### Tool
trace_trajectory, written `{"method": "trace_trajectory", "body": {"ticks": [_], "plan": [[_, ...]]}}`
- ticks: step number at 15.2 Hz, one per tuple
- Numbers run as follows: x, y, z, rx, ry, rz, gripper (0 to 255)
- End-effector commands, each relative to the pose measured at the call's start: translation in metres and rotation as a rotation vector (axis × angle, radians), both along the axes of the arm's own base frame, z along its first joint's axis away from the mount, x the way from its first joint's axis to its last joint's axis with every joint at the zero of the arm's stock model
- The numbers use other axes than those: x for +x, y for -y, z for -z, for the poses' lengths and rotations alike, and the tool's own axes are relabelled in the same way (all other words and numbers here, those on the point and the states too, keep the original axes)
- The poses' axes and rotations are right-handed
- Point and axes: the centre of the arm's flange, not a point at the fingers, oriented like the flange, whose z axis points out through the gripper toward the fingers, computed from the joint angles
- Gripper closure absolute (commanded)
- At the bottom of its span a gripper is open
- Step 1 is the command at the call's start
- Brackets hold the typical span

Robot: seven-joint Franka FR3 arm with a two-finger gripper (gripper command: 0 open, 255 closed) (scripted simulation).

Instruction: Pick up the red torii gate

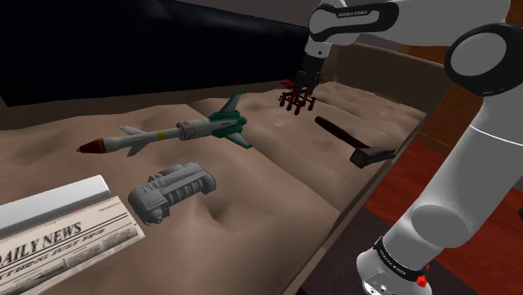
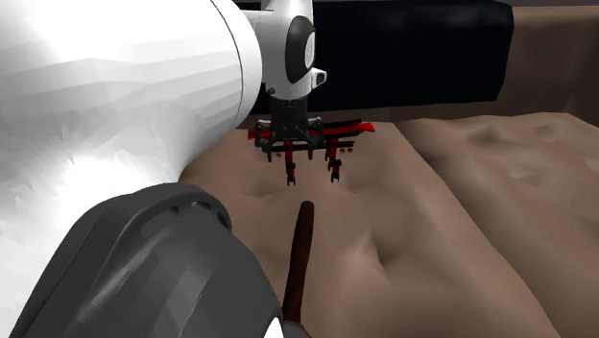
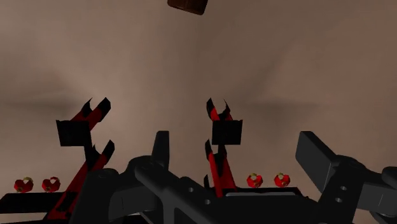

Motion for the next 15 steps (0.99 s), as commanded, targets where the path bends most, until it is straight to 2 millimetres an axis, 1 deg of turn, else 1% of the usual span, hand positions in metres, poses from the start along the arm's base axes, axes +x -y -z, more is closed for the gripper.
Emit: {"method": "trace_trajectory", "body": {"ticks": [1, 3, 5, 6, 15], "plan": [[0.001, 0.001, 0.011, 0.000, 0.001, 0.000, 0], [0.001, 0.001, 0.021, 0.000, 0.001, 0.000, 0], [0.001, 0.001, 0.024, 0.000, 0.001, 0.000, 0], [0.001, 0.001, 0.024, 0.000, 0.001, 0.000, 255], [0.001, 0.001, 0.024, 0.000, 0.001, 0.000, 255]]}}
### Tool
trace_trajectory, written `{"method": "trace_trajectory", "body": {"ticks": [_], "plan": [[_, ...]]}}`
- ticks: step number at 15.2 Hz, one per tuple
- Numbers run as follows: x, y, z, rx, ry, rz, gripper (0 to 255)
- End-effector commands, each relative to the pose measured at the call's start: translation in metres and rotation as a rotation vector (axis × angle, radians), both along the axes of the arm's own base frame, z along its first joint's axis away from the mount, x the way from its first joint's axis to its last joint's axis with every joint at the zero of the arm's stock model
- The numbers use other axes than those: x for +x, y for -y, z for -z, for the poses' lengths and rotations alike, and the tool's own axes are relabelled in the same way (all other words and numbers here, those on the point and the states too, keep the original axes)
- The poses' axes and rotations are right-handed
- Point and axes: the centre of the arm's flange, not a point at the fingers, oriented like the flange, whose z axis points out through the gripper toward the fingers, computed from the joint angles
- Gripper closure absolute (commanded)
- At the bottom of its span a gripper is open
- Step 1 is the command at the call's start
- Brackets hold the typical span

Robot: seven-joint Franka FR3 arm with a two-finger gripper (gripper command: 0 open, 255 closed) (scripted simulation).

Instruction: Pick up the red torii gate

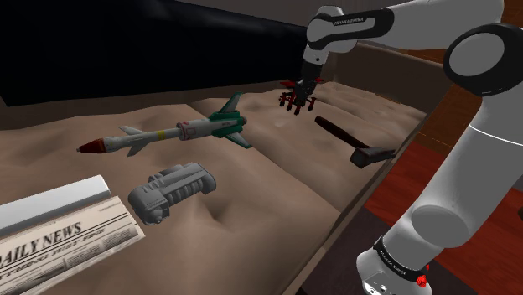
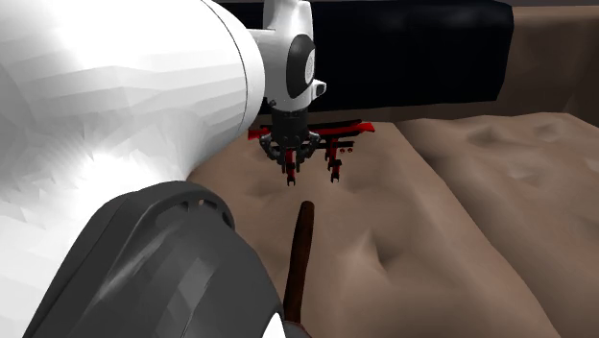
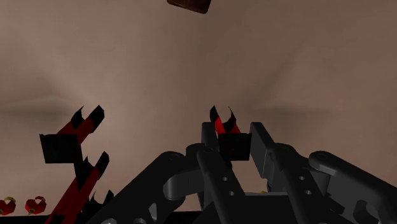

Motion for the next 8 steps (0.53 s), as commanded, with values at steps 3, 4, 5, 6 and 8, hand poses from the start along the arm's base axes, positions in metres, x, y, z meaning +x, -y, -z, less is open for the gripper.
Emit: {"method": "trace_trajectory", "body": {"ticks": [3, 4, 5, 6, 8], "plan": [[0.000, 0.000, -0.015, 0.000, -0.001, 0.000, 255], [0.000, 0.000, -0.020, 0.000, -0.001, 0.000, 255], [0.000, 0.000, -0.026, 0.000, -0.001, 0.000, 255], [0.000, 0.000, -0.031, 0.000, -0.001, 0.000, 255], [0.000, 0.000, -0.041, 0.000, -0.001, 0.000, 255]]}}
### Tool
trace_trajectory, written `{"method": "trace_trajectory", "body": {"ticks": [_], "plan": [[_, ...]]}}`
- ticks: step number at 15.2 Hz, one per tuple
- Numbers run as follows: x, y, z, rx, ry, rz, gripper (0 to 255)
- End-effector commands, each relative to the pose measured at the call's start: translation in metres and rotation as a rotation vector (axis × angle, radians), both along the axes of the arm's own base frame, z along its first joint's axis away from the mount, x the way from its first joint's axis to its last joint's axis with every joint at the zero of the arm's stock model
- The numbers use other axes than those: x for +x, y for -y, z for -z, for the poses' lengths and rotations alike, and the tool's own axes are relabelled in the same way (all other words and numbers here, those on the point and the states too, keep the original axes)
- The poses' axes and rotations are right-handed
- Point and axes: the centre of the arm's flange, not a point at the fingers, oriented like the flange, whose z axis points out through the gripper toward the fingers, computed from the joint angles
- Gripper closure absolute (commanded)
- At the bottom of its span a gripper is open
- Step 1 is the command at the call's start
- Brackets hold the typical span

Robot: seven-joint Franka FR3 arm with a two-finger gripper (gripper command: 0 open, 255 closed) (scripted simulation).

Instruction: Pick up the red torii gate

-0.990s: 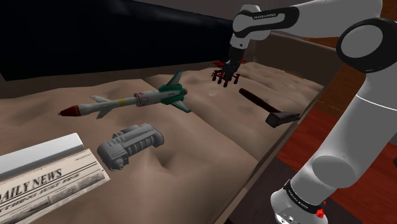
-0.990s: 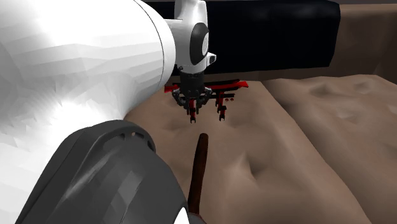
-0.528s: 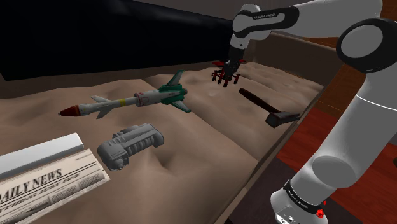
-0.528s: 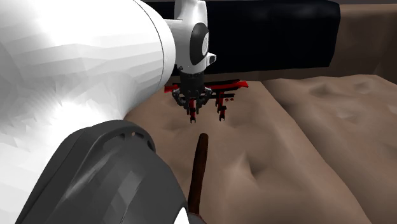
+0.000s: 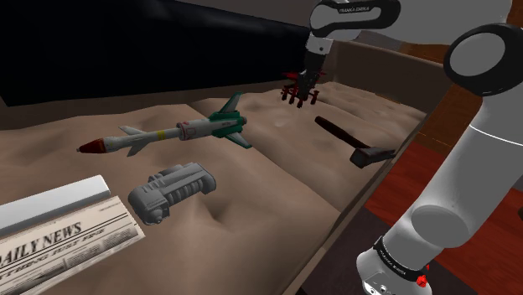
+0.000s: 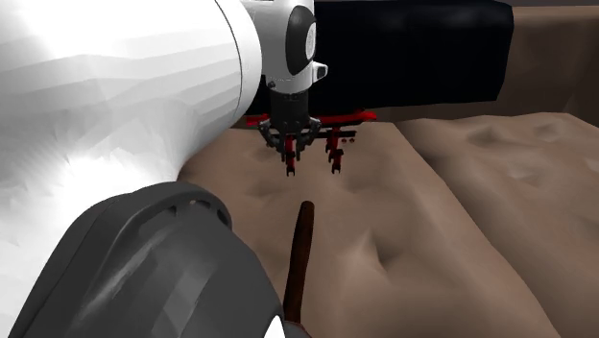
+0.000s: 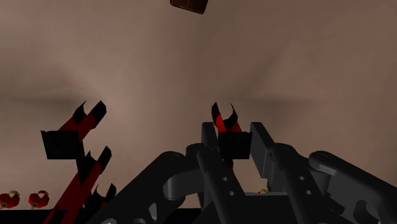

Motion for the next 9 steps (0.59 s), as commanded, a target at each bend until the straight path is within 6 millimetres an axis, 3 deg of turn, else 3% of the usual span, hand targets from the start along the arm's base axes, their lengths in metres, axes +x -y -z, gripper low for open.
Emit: {"method": "trace_trajectory", "body": {"ticks": [1, 7, 9], "plan": [[0.000, 0.000, -0.011, 0.000, 0.000, 0.000, 255], [0.000, 0.000, -0.042, 0.000, 0.000, 0.000, 255], [0.000, 0.000, -0.043, 0.000, 0.000, 0.000, 255]]}}
